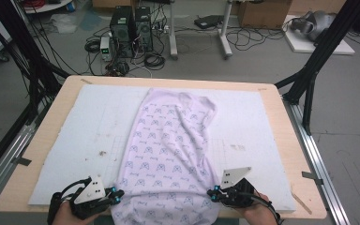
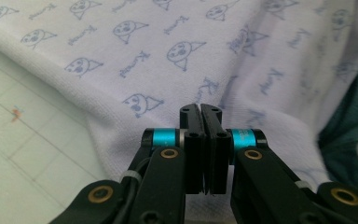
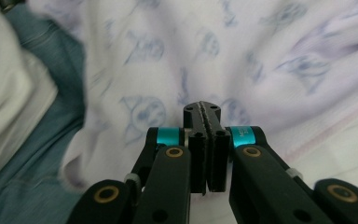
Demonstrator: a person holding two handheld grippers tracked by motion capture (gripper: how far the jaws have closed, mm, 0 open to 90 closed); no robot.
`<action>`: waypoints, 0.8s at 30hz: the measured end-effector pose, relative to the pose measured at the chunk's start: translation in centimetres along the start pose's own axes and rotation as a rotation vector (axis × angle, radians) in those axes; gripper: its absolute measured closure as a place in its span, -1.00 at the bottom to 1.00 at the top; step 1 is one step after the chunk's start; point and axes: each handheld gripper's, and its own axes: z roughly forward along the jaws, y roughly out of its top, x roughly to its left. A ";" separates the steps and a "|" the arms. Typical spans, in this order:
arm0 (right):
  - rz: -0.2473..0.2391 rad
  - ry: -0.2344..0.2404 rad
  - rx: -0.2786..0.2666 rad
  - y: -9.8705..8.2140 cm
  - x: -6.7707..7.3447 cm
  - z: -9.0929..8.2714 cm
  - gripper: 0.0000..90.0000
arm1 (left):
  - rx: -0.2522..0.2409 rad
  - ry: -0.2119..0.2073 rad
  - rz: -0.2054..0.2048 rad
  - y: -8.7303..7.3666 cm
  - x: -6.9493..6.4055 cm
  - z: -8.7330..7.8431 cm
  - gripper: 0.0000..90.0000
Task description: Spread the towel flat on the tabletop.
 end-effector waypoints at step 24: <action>0.119 -0.139 -0.006 0.8 -5.7 0.3 0.95 | 0.016 -0.012 -0.047 1.5 4.6 3.3 0.96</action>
